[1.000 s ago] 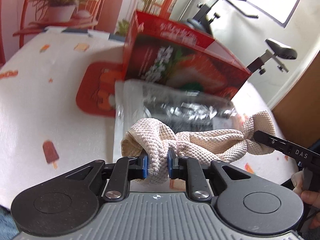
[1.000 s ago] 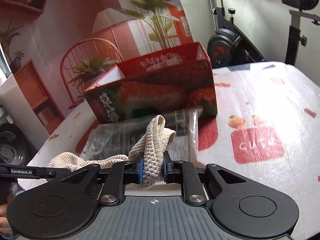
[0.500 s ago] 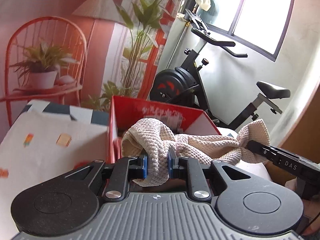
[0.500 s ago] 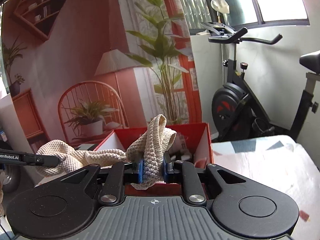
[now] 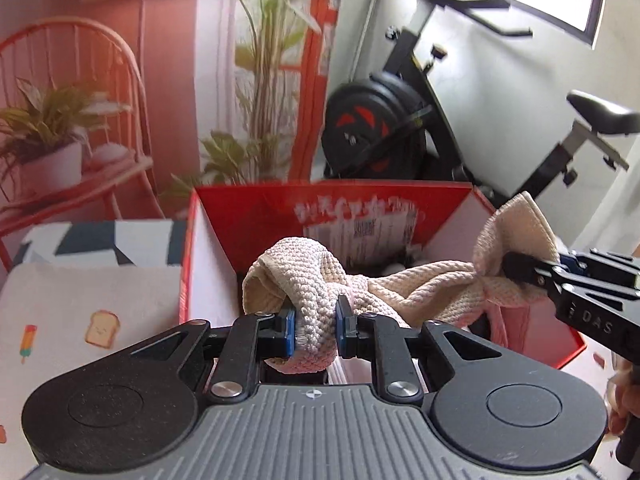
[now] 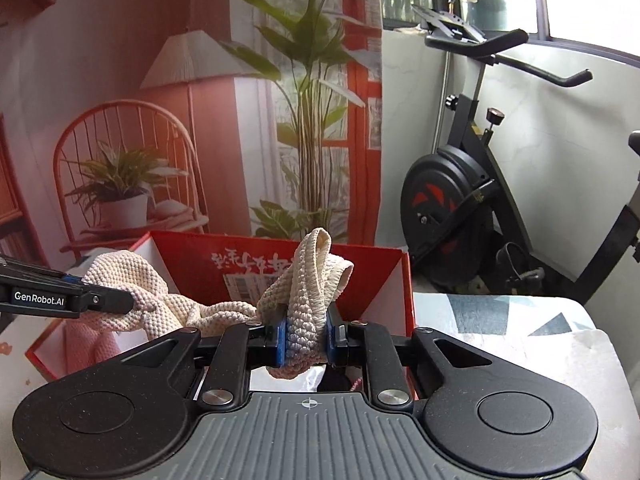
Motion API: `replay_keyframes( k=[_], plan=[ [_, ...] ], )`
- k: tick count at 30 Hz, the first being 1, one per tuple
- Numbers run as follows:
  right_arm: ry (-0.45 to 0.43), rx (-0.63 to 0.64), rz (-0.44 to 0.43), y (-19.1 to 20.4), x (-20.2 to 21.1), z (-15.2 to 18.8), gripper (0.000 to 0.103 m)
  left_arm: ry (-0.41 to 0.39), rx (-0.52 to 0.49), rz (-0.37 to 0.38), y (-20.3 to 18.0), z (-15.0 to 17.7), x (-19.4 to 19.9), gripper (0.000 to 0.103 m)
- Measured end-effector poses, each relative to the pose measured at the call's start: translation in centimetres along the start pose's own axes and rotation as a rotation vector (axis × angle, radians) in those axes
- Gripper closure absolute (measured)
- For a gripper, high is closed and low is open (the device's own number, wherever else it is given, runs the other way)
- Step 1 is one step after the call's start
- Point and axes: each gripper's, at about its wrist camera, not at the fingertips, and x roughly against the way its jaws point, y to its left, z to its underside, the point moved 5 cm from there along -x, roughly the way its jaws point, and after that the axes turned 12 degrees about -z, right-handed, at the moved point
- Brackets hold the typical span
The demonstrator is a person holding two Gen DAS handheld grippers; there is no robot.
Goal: Organize soft objects
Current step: 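Lift the cream towel with both grippers and lower it into the red box, then open both grippers to release the towel in the box, then move both grippers down to the clear plastic bag with black contents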
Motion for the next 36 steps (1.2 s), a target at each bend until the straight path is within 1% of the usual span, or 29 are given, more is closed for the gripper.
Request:
replay_keyframes(
  k=[2,5,8,11,13,14,15,16,17,18,19,20,21,24,26,28,29,30,31,33,36],
  plan=[
    [0.031,-0.011,-0.017,0.1,-1.0,0.9,0.086,0.023,-0.021,0.02,-0.2,0.6,-0.7,0.083],
    [0.06,0.011,-0.016,0.7,-2.1,1.7,0.086,0.03,-0.071,0.014,-0.7,0.9,-1.2,0.083],
    [0.081,-0.003,-0.014,0.9,-2.7,2.2,0.086,0.041,-0.068,0.018,-0.9,0.9,-1.7,0.083],
    [0.095,0.01,0.0,1.2,-3.0,2.5,0.085,0.048,-0.075,-0.002,-1.0,1.0,-2.1,0.083],
    [0.093,0.02,0.018,1.2,-2.7,2.4,0.08,0.043,-0.074,-0.004,-0.9,0.7,-2.1,0.082],
    [0.085,0.025,0.029,1.2,-2.5,2.3,0.077,0.037,-0.07,0.002,-0.8,0.6,-1.8,0.076],
    [0.073,0.037,0.047,1.3,-2.2,2.2,0.073,0.028,-0.065,0.009,-0.7,0.5,-1.5,0.068],
    [0.059,0.057,0.067,1.4,-1.7,2.0,0.067,0.019,-0.06,0.021,-0.7,0.3,-1.2,0.062],
    [0.051,0.07,0.081,1.6,-1.4,2.0,0.063,0.004,-0.054,0.032,-0.7,0.1,-0.6,0.048],
    [0.039,0.079,0.094,1.7,-1.0,1.8,0.05,-0.014,-0.045,0.037,-0.6,0.0,-0.1,0.036],
    [0.019,0.084,0.1,1.8,-0.3,1.7,0.041,-0.037,-0.035,0.043,-0.5,-0.1,0.5,0.032],
    [0.0,0.087,0.095,1.9,0.3,1.6,0.039,-0.06,-0.03,0.054,-0.5,-0.2,1.2,0.027],
    [-0.014,0.088,0.094,2.1,0.8,1.5,0.036,-0.08,-0.027,0.064,-0.4,-0.2,1.8,0.024],
    [-0.061,0.073,0.078,2.8,2.7,1.6,0.032,-0.123,-0.021,0.069,-0.3,0.2,3.8,0.02],
    [-0.094,0.055,0.059,3.3,4.0,1.7,0.023,-0.143,-0.023,0.079,-0.2,1.0,5.2,0.02],
    [-0.138,0.039,0.031,4.0,5.6,2.3,0.006,-0.163,-0.035,0.084,-0.1,2.1,6.5,0.019],
    [-0.162,0.028,0.003,4.3,6.3,2.7,0.003,-0.173,-0.042,0.082,0.1,2.8,7.2,0.017],
    [-0.184,0.016,-0.023,4.6,7.0,3.1,0.001,-0.181,-0.045,0.077,0.2,3.5,7.7,0.016],
    [-0.197,0.001,-0.042,4.8,7.7,3.6,0.001,-0.185,-0.044,0.072,0.4,4.2,8.1,0.015],
    [-0.197,-0.025,-0.056,5.0,8.5,4.7,0.001,-0.185,-0.038,0.067,1.1,5.7,8.7,0.01],
    [-0.201,-0.048,-0.069,5.6,9.6,6.8,0.0,-0.16,-0.02,0.035,2.2,7.9,9.0,0.008]
  ],
)
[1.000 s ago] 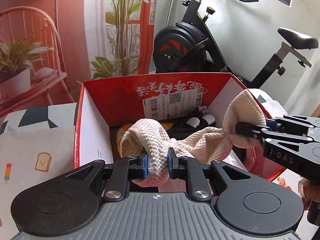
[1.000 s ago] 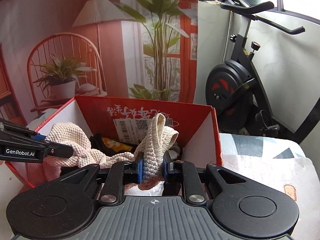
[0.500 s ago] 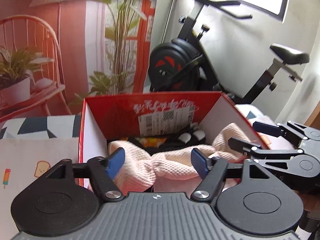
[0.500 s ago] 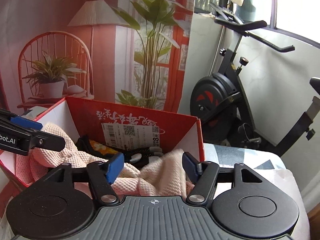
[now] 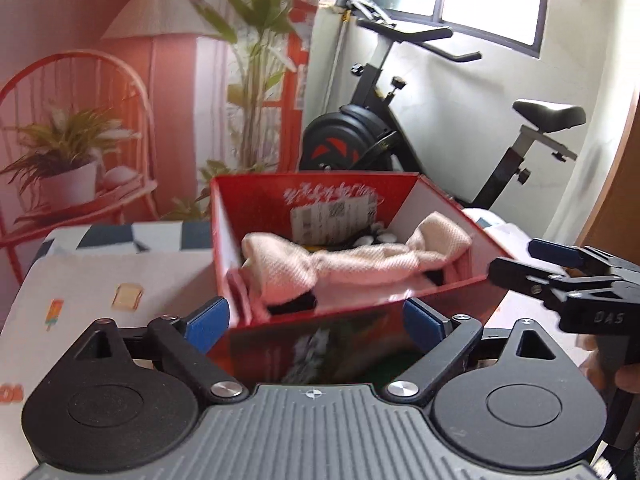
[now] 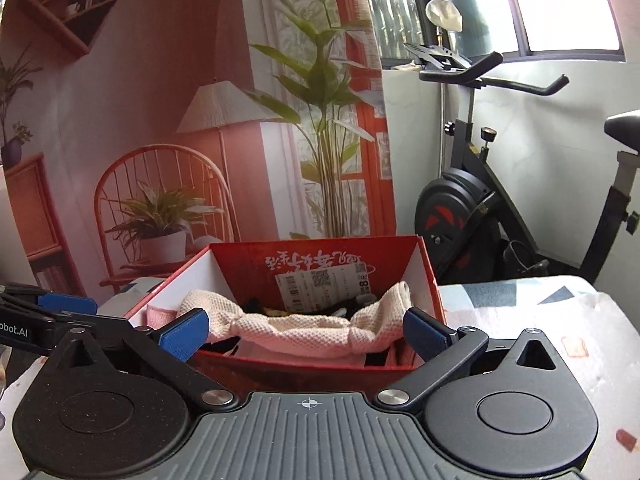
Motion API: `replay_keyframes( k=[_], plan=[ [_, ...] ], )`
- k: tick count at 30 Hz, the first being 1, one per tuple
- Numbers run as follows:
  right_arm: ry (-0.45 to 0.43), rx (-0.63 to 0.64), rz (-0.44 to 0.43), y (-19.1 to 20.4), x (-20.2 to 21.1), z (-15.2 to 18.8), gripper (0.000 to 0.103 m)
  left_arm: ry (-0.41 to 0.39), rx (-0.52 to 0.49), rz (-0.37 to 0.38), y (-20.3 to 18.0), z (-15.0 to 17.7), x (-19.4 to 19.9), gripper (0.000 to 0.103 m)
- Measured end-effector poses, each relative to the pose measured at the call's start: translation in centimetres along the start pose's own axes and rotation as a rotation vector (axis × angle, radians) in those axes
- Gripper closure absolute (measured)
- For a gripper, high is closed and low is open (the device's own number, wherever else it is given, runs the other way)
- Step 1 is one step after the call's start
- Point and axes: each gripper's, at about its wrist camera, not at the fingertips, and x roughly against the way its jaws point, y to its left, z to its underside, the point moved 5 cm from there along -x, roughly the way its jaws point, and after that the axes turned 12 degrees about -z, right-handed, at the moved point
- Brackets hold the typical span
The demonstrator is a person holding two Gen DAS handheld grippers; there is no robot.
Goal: Organize soft objects
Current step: 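Move both grippers down to the clear plastic bag with black contents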
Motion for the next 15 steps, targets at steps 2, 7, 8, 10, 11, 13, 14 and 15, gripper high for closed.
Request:
replay_keyframes(
  k=[2,7,8,10,11,13,14,15],
  plan=[
    [0.008,-0.008,0.004,0.2,0.8,1.7,0.0,0.028,0.026,0.011,0.7,1.5,0.1,0.007],
    [0.082,-0.039,0.053,-0.4,1.2,6.6,0.0,0.13,0.062,0.005,1.4,5.8,-1.2,0.006],
    [0.098,-0.05,0.062,-0.7,1.1,7.5,0.0,0.149,0.066,0.001,1.4,6.6,-1.6,0.006],
    [0.129,-0.063,0.083,-0.9,0.9,9.1,0.0,0.178,0.074,-0.013,1.5,7.9,-2.2,0.006],
    [0.142,-0.066,0.093,-1.0,0.8,9.8,0.0,0.192,0.079,-0.017,1.6,8.5,-2.5,0.006],
    [0.164,-0.071,0.096,-0.9,0.6,11.0,0.0,0.218,0.084,-0.019,1.6,9.4,-3.1,0.006],
    [0.175,-0.068,0.102,-0.9,0.5,11.4,0.0,0.229,0.084,-0.021,1.6,9.8,-3.4,0.006],
    [0.187,-0.063,0.11,-0.9,0.4,11.8,0.0,0.239,0.081,-0.024,1.6,10.1,-3.6,0.006]
  ],
)
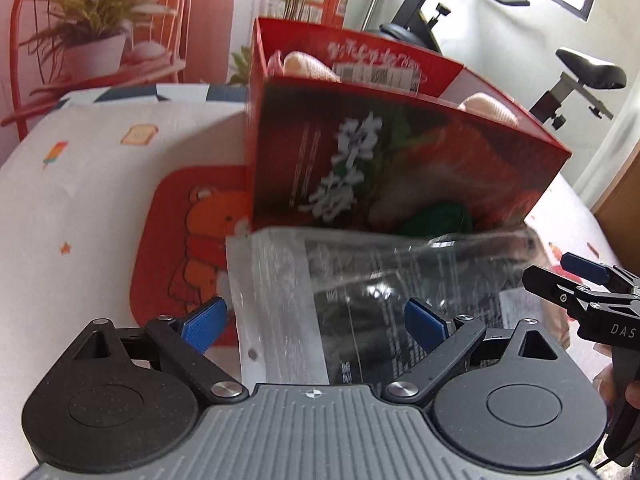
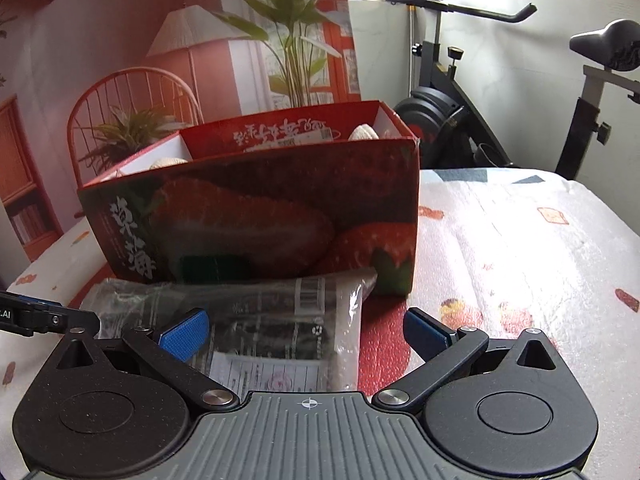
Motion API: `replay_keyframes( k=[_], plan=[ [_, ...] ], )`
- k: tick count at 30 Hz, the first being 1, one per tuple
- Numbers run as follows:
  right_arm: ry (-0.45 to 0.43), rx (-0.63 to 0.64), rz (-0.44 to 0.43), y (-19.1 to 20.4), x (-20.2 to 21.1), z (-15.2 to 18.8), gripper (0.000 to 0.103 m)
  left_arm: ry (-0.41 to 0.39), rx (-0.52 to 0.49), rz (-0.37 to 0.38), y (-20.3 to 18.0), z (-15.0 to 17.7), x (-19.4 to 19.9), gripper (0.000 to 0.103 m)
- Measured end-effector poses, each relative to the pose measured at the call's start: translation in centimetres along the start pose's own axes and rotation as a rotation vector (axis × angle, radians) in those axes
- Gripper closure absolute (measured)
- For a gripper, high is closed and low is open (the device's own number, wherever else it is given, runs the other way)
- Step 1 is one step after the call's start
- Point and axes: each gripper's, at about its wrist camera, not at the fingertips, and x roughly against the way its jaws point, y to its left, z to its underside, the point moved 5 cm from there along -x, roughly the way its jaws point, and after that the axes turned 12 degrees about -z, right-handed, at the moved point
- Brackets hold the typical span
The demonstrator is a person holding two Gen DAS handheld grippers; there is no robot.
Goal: Organize soft objects
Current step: 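Move both grippers down to the clear plastic bag with black contents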
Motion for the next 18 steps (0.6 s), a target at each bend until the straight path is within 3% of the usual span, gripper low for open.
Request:
replay_keyframes(
  k=[9,18],
  plan=[
    [0.054,0.003,0.004,-0.2,-1.3,1.7,0.0,0.039,0.04,0.011,0.9,1.5,-1.2,0.001],
    [0.084,-0.089,-0.065,-1.5,-2.0,1.8,0.0,0.041,0.044,-0.009,1.0,1.9,-1.3,0.0]
  ],
)
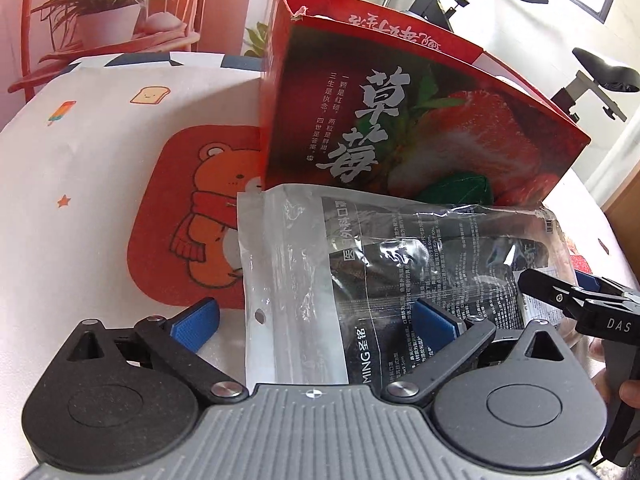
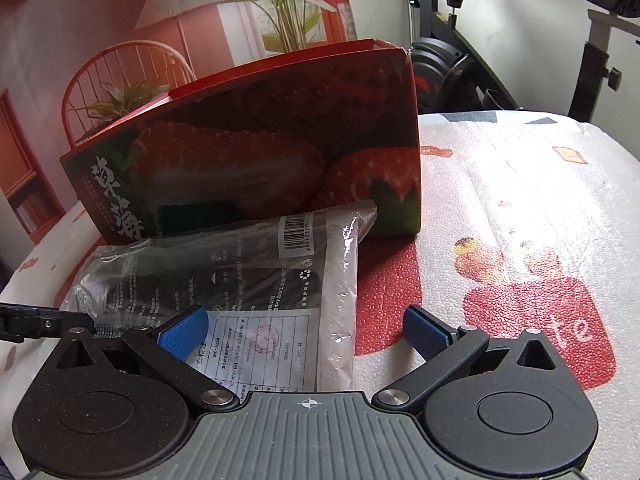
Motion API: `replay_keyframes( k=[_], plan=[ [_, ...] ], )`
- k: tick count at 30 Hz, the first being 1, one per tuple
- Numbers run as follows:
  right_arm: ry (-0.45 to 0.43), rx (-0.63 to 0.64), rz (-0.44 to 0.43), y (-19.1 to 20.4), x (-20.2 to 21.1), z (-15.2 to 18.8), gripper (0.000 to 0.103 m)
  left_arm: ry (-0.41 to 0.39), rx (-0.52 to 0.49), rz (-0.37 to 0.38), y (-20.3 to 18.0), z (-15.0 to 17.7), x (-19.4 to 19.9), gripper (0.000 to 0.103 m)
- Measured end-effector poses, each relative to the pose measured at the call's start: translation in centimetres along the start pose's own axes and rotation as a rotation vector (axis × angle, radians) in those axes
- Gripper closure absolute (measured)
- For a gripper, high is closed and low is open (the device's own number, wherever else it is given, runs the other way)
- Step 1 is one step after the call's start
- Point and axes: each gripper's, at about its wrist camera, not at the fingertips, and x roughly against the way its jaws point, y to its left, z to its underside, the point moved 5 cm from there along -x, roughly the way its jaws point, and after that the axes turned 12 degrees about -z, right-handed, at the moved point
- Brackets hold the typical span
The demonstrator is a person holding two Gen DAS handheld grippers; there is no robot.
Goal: Organize soft objects
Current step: 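Move both grippers down to the clear plastic bag with black contents, then close the left gripper on the plastic bag while the right gripper grasps it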
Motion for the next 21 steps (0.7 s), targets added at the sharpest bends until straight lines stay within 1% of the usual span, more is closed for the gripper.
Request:
replay_keyframes(
  k=[9,13,16,19,21],
  plan=[
    [0.004,0.0,-0.001,-0.1,-0.1,-0.1,0.0,-0.001,-0.008,-0.025,-0.8,0.0,0.0,0.0],
    [0.002,-0.005,0.001,-0.1,-0.2,-0.1,0.0,0.01,-0.019,-0.019,-0.8,-0.1,0.0,0.0],
    [0.002,-0.005,-0.003,-0.2,-0.2,-0.2,0.0,0.022,-0.01,-0.027,-0.9,-0.3,-0.1,0.0],
    [0.0,-0.006,-0.007,-0.2,-0.1,-0.2,0.0,0.028,0.014,-0.052,-1.3,-0.6,-0.3,0.0],
    [0.001,-0.004,-0.008,-0.2,-0.1,-0.1,0.0,0.028,0.006,-0.039,-1.7,-0.9,-0.5,0.0]
  ],
)
